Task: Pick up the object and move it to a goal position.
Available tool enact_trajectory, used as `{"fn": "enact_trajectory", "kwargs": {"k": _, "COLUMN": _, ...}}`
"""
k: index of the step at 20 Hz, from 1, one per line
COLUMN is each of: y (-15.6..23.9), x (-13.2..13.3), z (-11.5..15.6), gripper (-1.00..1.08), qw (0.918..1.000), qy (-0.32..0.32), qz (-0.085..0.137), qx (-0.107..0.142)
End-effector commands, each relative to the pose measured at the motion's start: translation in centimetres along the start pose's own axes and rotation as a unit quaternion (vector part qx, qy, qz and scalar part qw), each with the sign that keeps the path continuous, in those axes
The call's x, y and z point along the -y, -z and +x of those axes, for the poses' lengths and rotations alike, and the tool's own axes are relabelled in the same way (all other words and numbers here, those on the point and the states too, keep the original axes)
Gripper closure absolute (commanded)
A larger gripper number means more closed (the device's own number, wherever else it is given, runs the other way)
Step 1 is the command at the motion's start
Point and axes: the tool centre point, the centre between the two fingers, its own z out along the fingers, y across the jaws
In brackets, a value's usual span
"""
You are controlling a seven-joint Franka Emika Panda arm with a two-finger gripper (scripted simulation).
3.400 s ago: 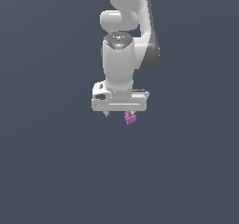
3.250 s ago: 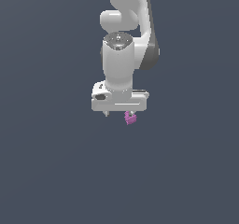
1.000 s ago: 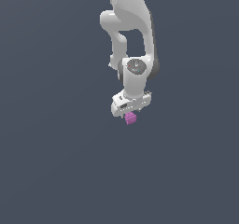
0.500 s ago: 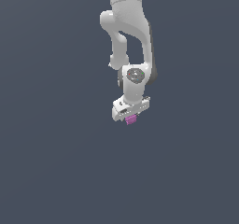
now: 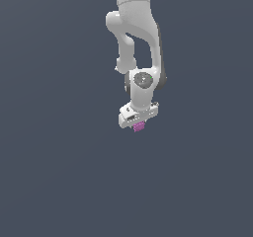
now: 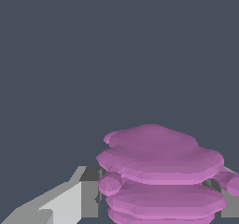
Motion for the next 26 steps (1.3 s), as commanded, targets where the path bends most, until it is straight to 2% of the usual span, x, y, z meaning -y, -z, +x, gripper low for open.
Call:
{"fn": "enact_trajectory", "kwargs": {"k": 1, "y": -0.1, "x": 0.0, "z": -0.1, "gripper": 1.08, "qw": 1.0, "qy": 0.0, "qz": 0.0, "qx": 0.001}}
{"fn": "enact_trajectory", "kwargs": {"k": 8, "y": 0.2, "x": 1.3, "z": -0.1, "gripper": 1.08, "qw": 1.0, "qy": 0.0, "qz": 0.0, "qx": 0.0}}
{"fn": "enact_trajectory", "kwargs": {"k": 19, "y": 1.3, "x": 8.8, "z": -0.6, "gripper": 1.08, "qw": 1.0, "qy": 0.0, "qz": 0.0, "qx": 0.001}}
{"fn": "enact_trajectory", "kwargs": {"k": 26, "y": 1.5, "x": 10.5, "z": -0.7, "gripper": 1.08, "qw": 1.0, "qy": 0.0, "qz": 0.0, "qx": 0.001}}
